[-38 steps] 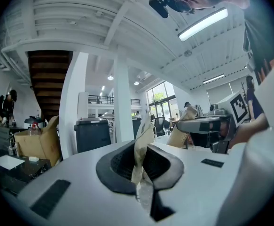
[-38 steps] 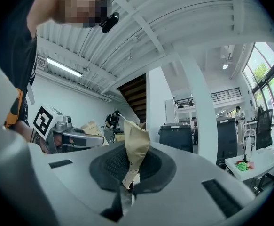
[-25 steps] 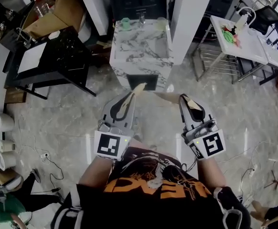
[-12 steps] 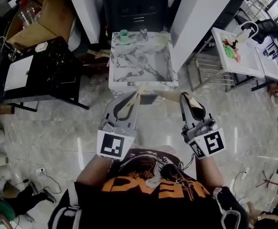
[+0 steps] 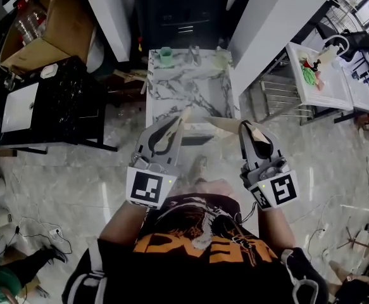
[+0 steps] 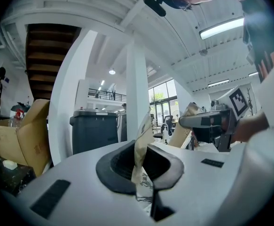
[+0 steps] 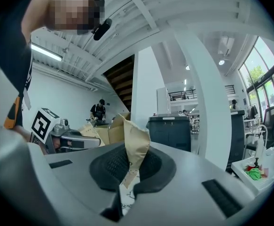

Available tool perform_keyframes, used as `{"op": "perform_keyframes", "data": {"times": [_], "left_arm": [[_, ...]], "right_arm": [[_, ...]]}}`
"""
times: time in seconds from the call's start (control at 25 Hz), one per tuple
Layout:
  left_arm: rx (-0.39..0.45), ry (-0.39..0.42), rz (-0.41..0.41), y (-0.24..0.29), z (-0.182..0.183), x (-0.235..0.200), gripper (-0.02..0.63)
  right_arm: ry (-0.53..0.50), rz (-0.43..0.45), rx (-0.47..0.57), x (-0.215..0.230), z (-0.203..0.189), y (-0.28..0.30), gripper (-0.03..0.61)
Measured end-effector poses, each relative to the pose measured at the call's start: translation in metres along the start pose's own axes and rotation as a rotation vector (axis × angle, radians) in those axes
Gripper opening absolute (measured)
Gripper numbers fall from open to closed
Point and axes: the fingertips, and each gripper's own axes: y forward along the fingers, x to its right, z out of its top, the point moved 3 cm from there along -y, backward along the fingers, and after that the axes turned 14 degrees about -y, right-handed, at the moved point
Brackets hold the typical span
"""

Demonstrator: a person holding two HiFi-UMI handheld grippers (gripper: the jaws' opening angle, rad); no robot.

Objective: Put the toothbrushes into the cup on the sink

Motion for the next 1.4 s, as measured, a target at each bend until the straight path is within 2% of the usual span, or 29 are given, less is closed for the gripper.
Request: {"op": "perform_keyframes", "data": {"times": [0.24, 0.52, 0.84, 1.04, 1.4], "left_arm": [[-0.012, 0.013, 0.015, 0.040, 0.000, -0.018, 0.038], [-0.041, 0.014, 0.063, 0.120, 0.007, -0.038, 0.038], [-0.036, 0.021, 0.112, 0.198, 0.007, -0.049, 0.038], [-0.057, 0.043, 0.105, 0.219, 0.004, -0.064, 0.038], [-0.098, 0.028, 0.036, 0.244, -0.005, -0.093, 0.038]], "right_arm": [[0.014, 0.009, 0.028, 0.032, -0.018, 0.034, 0.020], [0.037, 0.047, 0.061, 0.096, -0.039, 0.085, 0.020], [0.044, 0.072, 0.062, 0.166, -0.073, 0.126, 0.020], [0.030, 0.056, 0.037, 0.181, -0.081, 0.148, 0.020], [0.028, 0.026, -0.060, 0.186, -0.101, 0.180, 0.020]]}}
